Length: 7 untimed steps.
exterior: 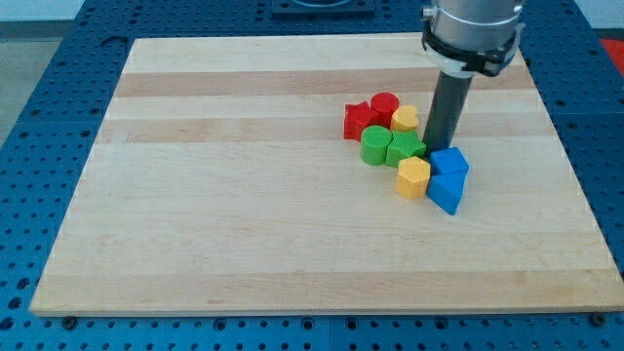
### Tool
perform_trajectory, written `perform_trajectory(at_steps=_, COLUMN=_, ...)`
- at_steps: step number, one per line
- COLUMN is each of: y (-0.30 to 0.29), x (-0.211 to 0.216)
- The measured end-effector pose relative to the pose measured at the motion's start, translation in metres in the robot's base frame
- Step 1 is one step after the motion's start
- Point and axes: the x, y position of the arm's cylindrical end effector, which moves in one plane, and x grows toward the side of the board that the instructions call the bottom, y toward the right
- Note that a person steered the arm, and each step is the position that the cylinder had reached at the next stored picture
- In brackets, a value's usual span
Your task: Move your arm towards top of red circle
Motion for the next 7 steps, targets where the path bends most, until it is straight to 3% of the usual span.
perform_trajectory(at_steps=1, y=0.002, x=-0.037)
perform_trajectory(at_steps=2, y=0.007, x=-0.106)
perform_trajectory(at_steps=4, y=-0.023, x=-0.157)
perform_trajectory(at_steps=6, y=-0.038, x=-0.157)
perform_trajectory(at_steps=7, y=-0.006, x=-0.156)
